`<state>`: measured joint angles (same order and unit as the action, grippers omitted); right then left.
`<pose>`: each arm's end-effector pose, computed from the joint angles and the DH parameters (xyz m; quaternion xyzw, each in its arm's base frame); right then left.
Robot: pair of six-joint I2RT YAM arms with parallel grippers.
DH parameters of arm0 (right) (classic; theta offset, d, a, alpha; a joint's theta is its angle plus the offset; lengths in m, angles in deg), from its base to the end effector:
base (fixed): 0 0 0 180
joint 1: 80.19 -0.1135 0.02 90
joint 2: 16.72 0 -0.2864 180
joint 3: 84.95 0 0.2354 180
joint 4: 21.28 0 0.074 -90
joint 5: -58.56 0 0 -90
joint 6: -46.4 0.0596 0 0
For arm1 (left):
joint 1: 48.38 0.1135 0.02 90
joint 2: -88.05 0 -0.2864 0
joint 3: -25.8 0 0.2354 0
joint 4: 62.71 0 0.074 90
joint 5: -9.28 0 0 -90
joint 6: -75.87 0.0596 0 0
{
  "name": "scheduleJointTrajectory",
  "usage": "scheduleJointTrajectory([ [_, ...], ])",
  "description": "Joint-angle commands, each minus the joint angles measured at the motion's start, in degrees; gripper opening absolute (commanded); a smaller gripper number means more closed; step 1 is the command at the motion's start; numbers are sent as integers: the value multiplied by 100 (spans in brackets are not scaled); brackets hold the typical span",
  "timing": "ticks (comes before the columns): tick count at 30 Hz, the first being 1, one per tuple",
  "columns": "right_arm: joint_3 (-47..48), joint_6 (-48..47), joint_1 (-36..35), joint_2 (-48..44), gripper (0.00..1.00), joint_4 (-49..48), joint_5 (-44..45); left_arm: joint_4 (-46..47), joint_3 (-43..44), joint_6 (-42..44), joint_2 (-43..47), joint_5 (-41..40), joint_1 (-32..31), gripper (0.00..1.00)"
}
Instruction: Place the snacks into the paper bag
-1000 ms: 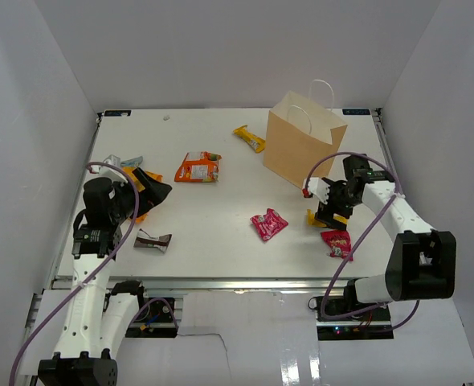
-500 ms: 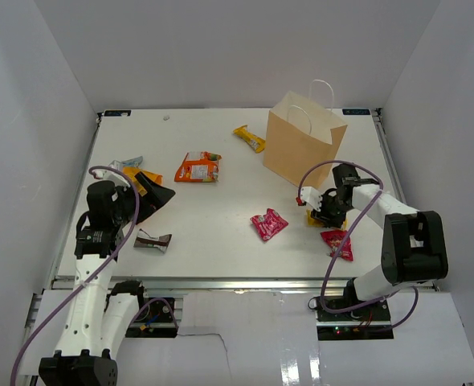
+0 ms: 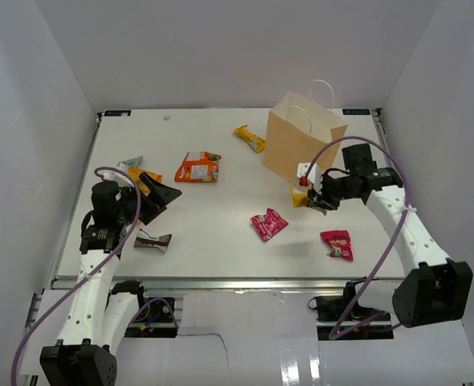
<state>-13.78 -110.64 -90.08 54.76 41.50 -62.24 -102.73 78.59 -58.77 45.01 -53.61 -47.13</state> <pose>0.2126 0.0680 0.2722 -0.6316 0.6957 0.1195 0.3205 0.1530 -0.0238 0.2848 -0.2212 0.8218 -0.3678 0.3747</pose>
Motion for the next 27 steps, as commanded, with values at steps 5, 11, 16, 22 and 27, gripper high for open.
scheduleJointTrajectory([
  [5,3076,2516,-180,32,24,-343,-1481,592,-260,-422,-291,418,-229,98],
  [11,4721,4249,39,752,21,-1486,-638,750,-313,-624,-485,154,-600,98],
  [16,4837,5025,163,1306,10,-2127,460,899,-313,-905,-696,-267,-1039,98],
  [22,4679,5281,163,1781,17,-2419,1121,1101,-155,-1134,-1275,-592,-1250,98],
  [27,4170,5141,163,1869,43,-2559,1199,1330,152,-1222,-1899,-856,-1277,98],
])
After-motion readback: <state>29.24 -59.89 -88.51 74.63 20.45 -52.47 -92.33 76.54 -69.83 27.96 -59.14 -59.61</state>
